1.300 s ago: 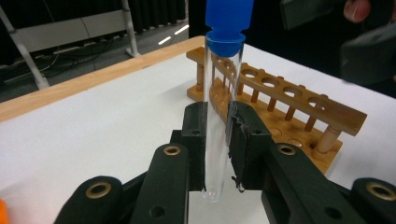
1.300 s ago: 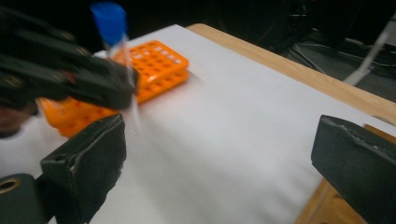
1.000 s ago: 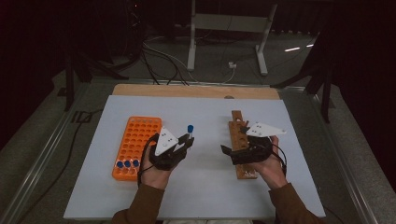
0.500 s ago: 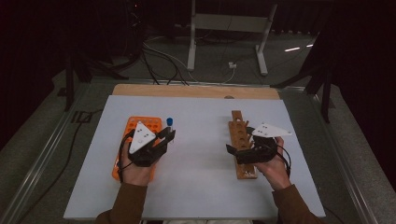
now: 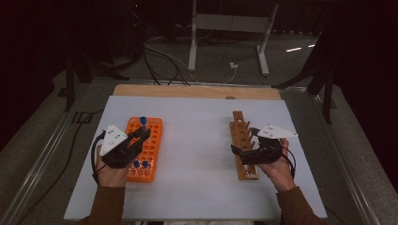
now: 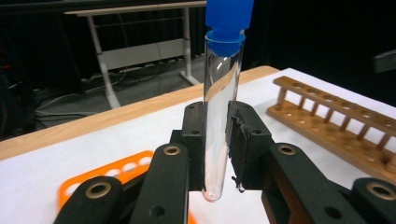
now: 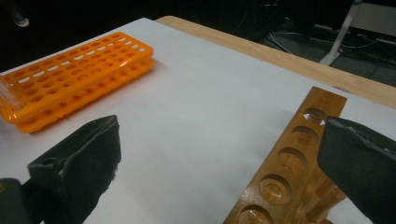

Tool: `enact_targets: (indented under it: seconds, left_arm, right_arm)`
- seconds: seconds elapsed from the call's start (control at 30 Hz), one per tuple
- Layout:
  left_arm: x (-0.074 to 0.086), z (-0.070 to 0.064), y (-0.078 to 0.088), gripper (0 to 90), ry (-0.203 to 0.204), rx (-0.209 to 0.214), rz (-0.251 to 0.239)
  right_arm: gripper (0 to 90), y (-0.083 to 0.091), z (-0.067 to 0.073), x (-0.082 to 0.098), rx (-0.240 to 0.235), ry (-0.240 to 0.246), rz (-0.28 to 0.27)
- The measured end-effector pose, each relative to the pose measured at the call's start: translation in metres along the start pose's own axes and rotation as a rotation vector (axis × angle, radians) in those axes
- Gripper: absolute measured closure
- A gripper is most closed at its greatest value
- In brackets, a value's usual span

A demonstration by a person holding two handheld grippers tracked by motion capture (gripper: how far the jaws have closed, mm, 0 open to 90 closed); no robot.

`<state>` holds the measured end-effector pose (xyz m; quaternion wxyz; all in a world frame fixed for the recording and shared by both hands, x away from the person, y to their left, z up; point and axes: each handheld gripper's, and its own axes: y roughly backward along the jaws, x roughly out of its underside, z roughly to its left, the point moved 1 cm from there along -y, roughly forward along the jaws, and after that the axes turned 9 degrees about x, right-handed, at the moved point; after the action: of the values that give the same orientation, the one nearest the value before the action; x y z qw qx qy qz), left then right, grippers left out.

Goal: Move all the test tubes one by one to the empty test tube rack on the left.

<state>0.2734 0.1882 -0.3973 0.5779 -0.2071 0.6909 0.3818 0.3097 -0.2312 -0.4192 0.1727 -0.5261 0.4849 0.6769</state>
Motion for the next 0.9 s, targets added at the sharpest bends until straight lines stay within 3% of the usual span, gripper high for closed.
enact_targets:
  seconds: [0.43, 0.9]
  left_arm:
    - [0.016, 0.025, 0.027, 78.1, 0.032, -0.077, 0.002]
    - [0.035, 0.036, 0.042, 78.1, 0.059, -0.113, 0.014]
  right_arm:
    - [0.0, 0.003, -0.004, 0.003, 0.007, -0.011, -0.004]
    - [0.0, 0.006, -0.008, 0.007, 0.013, -0.024, -0.016]
